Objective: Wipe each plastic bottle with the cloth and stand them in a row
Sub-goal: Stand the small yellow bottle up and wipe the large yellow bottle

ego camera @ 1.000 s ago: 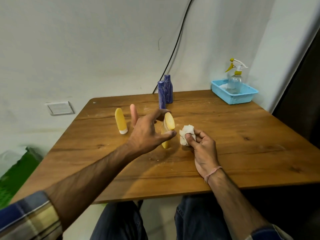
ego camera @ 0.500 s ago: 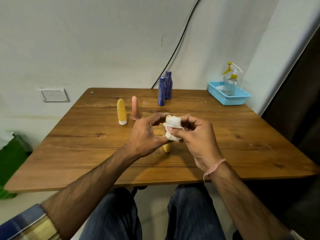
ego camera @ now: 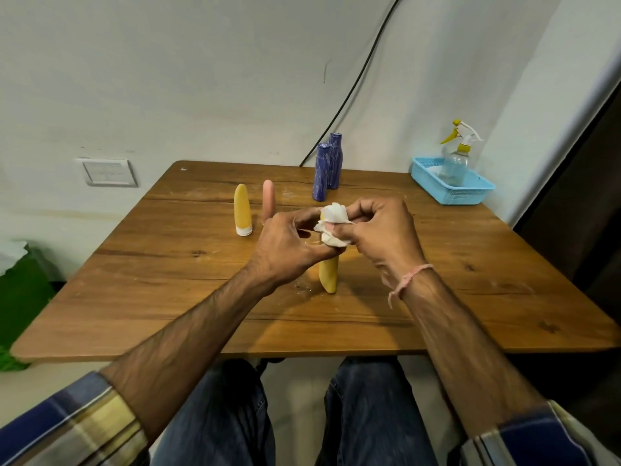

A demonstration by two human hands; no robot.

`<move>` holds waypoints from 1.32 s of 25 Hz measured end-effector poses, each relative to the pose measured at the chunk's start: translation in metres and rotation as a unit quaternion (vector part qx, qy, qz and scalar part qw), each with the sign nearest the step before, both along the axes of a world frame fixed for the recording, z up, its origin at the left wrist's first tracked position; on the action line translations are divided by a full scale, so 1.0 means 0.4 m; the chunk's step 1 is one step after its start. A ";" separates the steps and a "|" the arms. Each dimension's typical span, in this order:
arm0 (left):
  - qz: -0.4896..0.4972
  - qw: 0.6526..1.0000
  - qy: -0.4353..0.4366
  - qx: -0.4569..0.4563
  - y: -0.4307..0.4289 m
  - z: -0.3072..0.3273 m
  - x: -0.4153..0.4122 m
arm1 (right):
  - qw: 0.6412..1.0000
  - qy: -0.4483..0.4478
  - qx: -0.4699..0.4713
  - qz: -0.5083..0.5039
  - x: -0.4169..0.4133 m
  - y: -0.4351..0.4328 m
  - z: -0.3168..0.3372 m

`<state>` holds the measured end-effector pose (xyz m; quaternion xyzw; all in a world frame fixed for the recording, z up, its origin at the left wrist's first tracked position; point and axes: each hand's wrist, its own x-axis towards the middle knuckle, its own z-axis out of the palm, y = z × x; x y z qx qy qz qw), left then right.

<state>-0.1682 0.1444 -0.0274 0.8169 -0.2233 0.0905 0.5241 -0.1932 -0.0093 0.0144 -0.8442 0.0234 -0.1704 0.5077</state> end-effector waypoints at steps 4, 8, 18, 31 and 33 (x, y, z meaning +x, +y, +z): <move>-0.017 1.000 0.005 -0.020 -0.005 -0.004 -0.002 | 1.000 -0.012 0.000 -0.022 0.012 0.001 0.007; -0.009 1.000 -0.012 -0.017 0.003 -0.001 -0.004 | 0.997 -0.054 -0.042 -0.032 0.050 0.032 0.015; -0.029 0.997 0.002 -0.067 0.007 -0.028 -0.010 | 0.998 -0.037 -0.047 -0.012 -0.043 0.007 -0.002; -0.039 0.989 0.012 -0.141 0.029 -0.054 -0.045 | 0.996 -0.075 -0.040 0.013 -0.093 -0.039 -0.043; -0.045 0.978 0.049 -0.200 0.035 -0.071 -0.059 | 0.997 -0.077 -0.005 -0.022 -0.084 -0.067 -0.065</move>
